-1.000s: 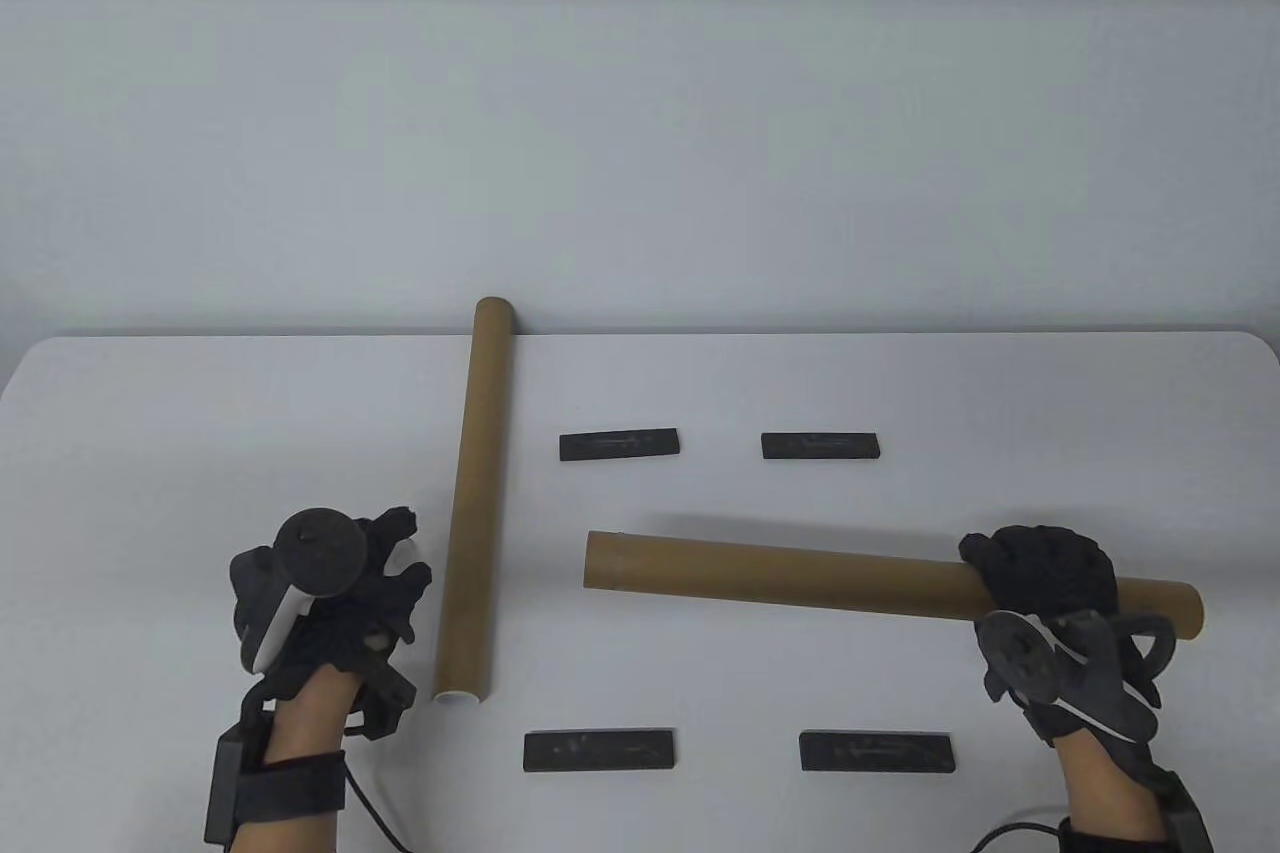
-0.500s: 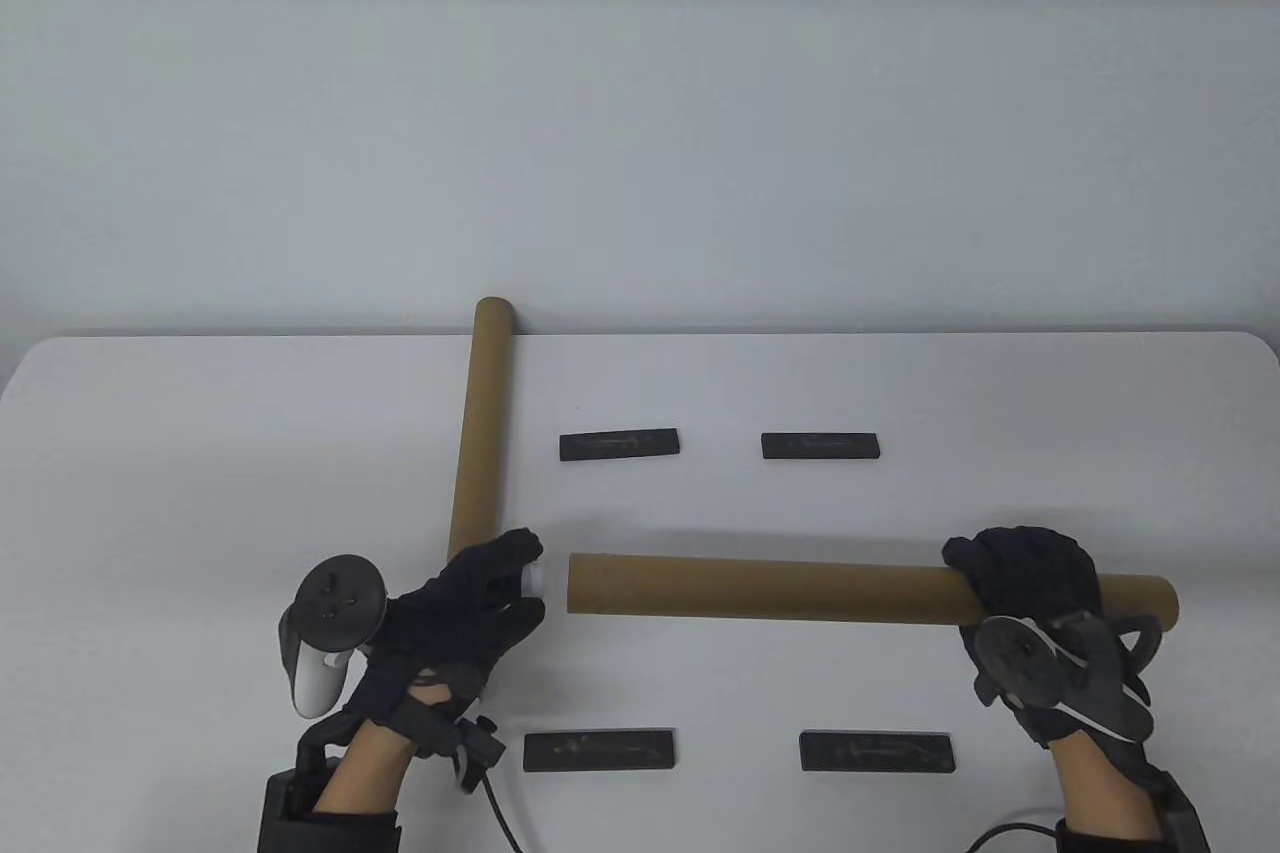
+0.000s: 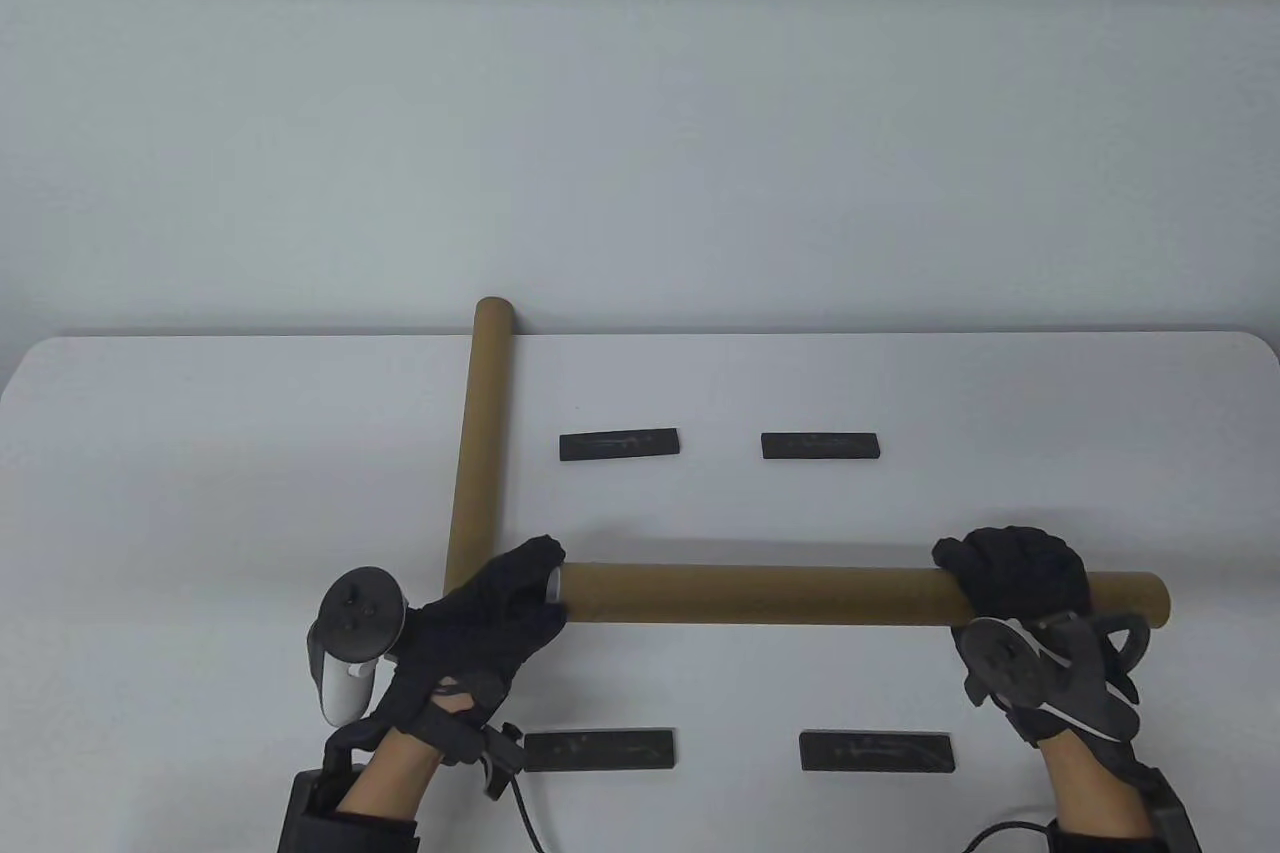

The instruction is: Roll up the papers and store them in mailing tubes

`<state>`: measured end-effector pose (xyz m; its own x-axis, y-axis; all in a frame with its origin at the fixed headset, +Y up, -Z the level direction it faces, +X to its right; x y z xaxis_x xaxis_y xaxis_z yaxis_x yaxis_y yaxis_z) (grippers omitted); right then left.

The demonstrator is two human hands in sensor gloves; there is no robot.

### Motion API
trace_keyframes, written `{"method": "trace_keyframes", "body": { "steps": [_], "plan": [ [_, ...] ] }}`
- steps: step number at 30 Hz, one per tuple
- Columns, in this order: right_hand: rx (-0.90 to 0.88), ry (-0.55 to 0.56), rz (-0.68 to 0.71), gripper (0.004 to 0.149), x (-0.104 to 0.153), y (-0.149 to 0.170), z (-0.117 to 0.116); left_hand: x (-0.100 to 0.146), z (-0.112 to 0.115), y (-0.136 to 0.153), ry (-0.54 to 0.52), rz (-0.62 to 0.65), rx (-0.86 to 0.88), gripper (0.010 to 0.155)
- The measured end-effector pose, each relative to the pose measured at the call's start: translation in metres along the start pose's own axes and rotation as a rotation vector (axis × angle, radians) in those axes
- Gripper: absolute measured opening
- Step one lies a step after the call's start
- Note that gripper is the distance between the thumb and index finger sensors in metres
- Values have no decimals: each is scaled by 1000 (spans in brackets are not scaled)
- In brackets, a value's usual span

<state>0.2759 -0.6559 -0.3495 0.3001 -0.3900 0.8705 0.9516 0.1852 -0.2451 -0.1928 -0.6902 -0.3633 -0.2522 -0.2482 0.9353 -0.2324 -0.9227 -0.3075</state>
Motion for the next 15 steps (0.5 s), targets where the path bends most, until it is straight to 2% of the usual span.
{"method": "trace_keyframes", "body": {
  "steps": [4,10,15],
  "plan": [
    [-15,-28,-15,67,-2,0,-6,1,10,-5,5,34,-18,67],
    [-11,-31,-23,67,-2,-2,-6,3,31,-14,100,73,-125,92],
    [-5,-29,-24,67,-2,-3,-6,3,37,-12,137,72,-92,97]
  ]
}}
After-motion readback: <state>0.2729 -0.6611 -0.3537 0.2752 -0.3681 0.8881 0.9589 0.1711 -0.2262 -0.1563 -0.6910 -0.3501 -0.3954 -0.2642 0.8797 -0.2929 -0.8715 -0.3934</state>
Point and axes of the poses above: the tracker on the back of each hand, its own y axis roughly to the little-finger side, its own x axis roughly from the fingertips to the wrist, z = x × y, the point moved 4 cm from there along -x, roughly from the wrist to the fingertips, and after that the axes turned 4 degrees about z, right-handed, at the moved point
